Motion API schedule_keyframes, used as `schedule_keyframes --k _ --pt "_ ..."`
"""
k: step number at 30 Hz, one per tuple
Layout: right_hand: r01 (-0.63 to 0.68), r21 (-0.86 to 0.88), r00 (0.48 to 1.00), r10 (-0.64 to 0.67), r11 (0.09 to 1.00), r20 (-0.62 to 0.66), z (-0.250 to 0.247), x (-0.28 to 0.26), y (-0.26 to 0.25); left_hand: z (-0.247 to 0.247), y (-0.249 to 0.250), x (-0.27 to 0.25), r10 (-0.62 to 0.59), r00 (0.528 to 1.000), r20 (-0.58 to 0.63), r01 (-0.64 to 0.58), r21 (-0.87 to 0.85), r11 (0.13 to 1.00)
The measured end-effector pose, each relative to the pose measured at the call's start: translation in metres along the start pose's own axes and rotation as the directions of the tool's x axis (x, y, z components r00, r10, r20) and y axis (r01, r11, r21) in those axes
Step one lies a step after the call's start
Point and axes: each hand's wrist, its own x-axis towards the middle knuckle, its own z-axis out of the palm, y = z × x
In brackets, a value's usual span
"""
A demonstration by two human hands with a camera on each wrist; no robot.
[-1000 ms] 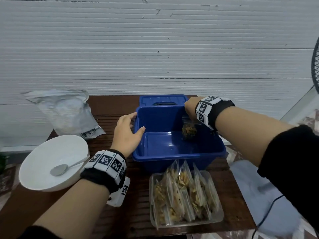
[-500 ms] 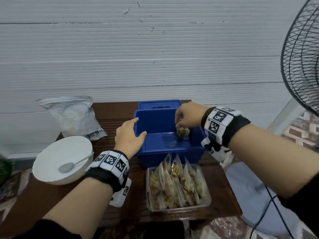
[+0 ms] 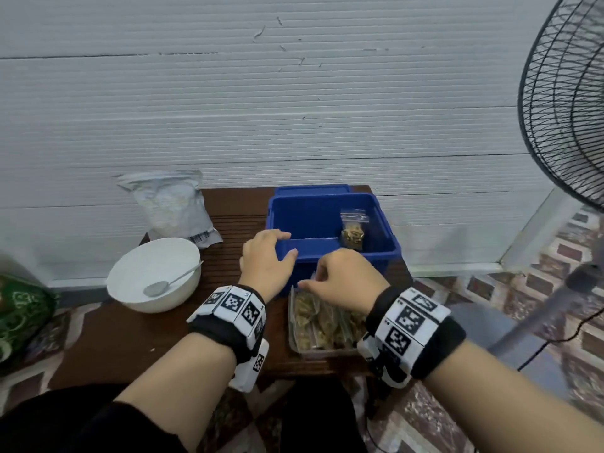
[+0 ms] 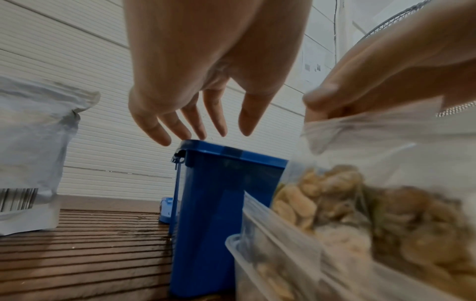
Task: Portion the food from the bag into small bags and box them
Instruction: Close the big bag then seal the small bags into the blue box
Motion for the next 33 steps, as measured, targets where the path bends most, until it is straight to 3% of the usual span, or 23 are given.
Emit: schedule_keyframes --k 4,7,12,18,27,33 --pt "0.001 0.050 0.994 0.004 0.999 -0.106 0.012 -0.003 -0.002 0.000 -0.002 -0.008 0.041 0.999 0.027 -0.040 -0.044 0.998" --pt "-0.003 0.175 0.988 0.029 0.985 -0.150 0.014 -0.004 -0.004 -0.002 0.000 -0.015 0.089 0.995 0.035 -0.082 -0.171 0.982" --pt "-0.006 0.352 0.980 0.075 0.936 -0.182 0.005 -0.006 -0.005 -0.011 0.003 -0.024 0.078 0.988 0.131 -0.019 -0.401 0.916" --pt "0.032 0.441 0.967 0.084 0.897 -0.241 -0.015 -0.006 -0.004 -0.019 0.002 -0.023 0.168 0.963 0.212 -0.060 -0.436 0.898" --pt "0.046 0.560 0.932 0.166 0.827 -0.322 -0.019 -0.002 0.008 -0.014 0.015 -0.011 0.138 0.990 0.036 -0.101 -0.504 0.858" --pt "0.102 0.627 0.900 0.196 0.772 -0.388 -0.017 -0.003 0.021 -0.009 0.024 -0.011 0.146 0.988 0.055 -0.082 -0.612 0.787"
